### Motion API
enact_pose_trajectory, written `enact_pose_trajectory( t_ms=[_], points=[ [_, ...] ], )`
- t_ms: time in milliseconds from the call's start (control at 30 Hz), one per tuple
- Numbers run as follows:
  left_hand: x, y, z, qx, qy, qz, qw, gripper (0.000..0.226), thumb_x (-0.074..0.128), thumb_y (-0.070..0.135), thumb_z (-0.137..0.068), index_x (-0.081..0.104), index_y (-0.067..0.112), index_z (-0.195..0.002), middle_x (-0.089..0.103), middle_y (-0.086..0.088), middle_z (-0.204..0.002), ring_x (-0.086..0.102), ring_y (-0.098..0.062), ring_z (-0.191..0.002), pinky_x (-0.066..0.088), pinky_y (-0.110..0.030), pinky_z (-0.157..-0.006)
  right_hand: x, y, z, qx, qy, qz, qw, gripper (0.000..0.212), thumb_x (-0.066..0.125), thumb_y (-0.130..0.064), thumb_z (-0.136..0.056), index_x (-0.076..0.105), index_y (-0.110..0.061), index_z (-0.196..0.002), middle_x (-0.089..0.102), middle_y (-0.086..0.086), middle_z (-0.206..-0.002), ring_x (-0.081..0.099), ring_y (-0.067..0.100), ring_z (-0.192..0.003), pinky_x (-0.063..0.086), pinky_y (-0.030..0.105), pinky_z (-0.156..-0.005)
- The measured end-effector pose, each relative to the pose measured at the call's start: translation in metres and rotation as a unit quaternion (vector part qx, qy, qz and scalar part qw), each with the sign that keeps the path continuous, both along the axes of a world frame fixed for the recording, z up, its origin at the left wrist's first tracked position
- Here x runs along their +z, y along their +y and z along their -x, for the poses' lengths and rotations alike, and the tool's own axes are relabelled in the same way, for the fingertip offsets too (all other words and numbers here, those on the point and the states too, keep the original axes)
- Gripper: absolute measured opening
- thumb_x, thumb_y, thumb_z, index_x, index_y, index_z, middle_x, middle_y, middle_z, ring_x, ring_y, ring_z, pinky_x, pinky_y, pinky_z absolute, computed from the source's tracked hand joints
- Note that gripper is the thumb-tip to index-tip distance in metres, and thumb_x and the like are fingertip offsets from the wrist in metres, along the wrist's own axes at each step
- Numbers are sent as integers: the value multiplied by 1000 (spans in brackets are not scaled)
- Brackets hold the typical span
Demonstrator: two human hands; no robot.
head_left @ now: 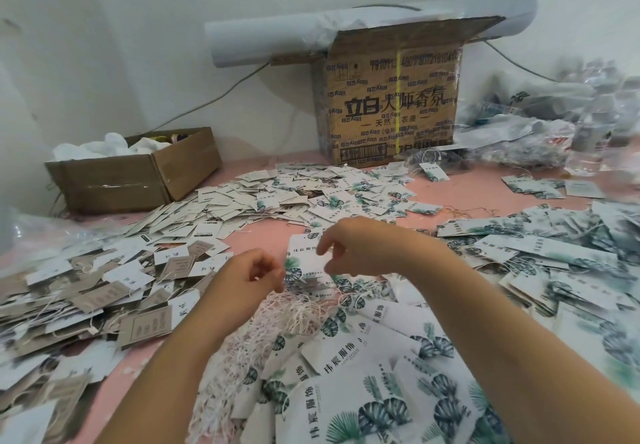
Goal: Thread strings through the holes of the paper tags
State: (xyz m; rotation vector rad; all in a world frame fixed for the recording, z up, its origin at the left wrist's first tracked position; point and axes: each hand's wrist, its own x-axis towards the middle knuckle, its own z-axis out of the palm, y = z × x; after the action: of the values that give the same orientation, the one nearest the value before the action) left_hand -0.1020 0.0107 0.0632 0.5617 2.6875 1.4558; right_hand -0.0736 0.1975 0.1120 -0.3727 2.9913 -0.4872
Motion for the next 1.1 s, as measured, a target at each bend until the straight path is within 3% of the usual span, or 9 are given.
enact_pose_trajectory(
  t_ms=[100, 200, 267, 367, 533, 667, 800, 900, 1100],
  points=[
    [7, 5, -6, -26, -11, -64, 998, 10, 57, 14, -92, 61, 17, -83, 64, 7, -58, 48, -2, -50, 37, -14, -49, -8, -16, 1, 44, 13, 56, 997, 41, 66, -32, -85, 56, -17, -122, 62, -4, -95, 56, 7, -68, 40, 17, -57],
    [11, 8, -9, -44, -6, -102, 994, 8, 59, 14, -90, 62, 15, -84, 61, 7, -57, 47, 0, -48, 36, -12, -49, -13, -23, 4, 54, 23, 107, 992, 15, 66, -27, -85, 64, -15, -93, 63, -3, -71, 54, 5, -53, 41, 16, -49],
    [12, 8, -9, -46, 1, -108, 993, 7, 60, 15, -89, 63, 14, -83, 60, 6, -57, 46, -1, -48, 37, -13, -48, -12, -21, 4, 42, 33, 142, 988, 13, 63, -22, -88, 66, -12, -81, 62, -4, -59, 51, 3, -44, 38, 10, -41],
    [11, 7, -7, -45, 2, -112, 993, 7, 61, 16, -88, 64, 13, -83, 58, 6, -53, 46, -2, -47, 36, -11, -45, -11, -15, 6, 28, 43, 169, 984, 18, 61, -20, -89, 67, -17, -72, 63, -5, -55, 51, 1, -41, 47, 18, -49],
    [3, 2, -3, -40, -13, -95, 995, 7, 65, 19, -85, 65, 14, -81, 59, 6, -54, 48, -3, -49, 38, -13, -48, -8, 0, 9, 11, -23, 281, 959, 20, 54, -15, -93, 68, 0, -95, 71, 0, -67, 62, 7, -49, 51, 19, -53],
    [-1, 2, -1, -35, -21, -94, 995, 7, 66, 18, -85, 65, 13, -81, 60, 6, -54, 48, -1, -47, 38, -11, -47, -3, 12, 9, 8, -39, 349, 936, 27, 50, -18, -95, 63, 3, -107, 72, 6, -76, 65, 12, -55, 49, 17, -51],
    [-1, 3, 0, -28, -14, -104, 994, 7, 62, 19, -88, 64, 15, -83, 61, 4, -54, 46, -4, -46, 39, -14, -48, -4, 8, 7, 7, -54, 288, 956, 25, 51, -24, -95, 66, -3, -93, 70, 2, -65, 64, 13, -54, 51, 20, -53],
    [0, 6, -2, -22, 4, -122, 992, 8, 60, 21, -89, 62, 14, -84, 61, 1, -54, 43, -7, -46, 37, -18, -48, -9, 0, 5, 18, -97, 254, 962, 42, 52, -36, -93, 67, 0, -79, 68, 4, -60, 60, 13, -49, 49, 20, -49],
    [0, 14, -9, -35, 37, -138, 989, 17, 63, 34, -77, 61, 18, -85, 62, -1, -52, 43, -8, -45, 36, -18, -46, -13, -9, 6, -14, -93, 346, 934, 32, 55, -29, -92, 68, 1, -89, 66, 1, -56, 55, 9, -43, 45, 20, -46]
  ],
)
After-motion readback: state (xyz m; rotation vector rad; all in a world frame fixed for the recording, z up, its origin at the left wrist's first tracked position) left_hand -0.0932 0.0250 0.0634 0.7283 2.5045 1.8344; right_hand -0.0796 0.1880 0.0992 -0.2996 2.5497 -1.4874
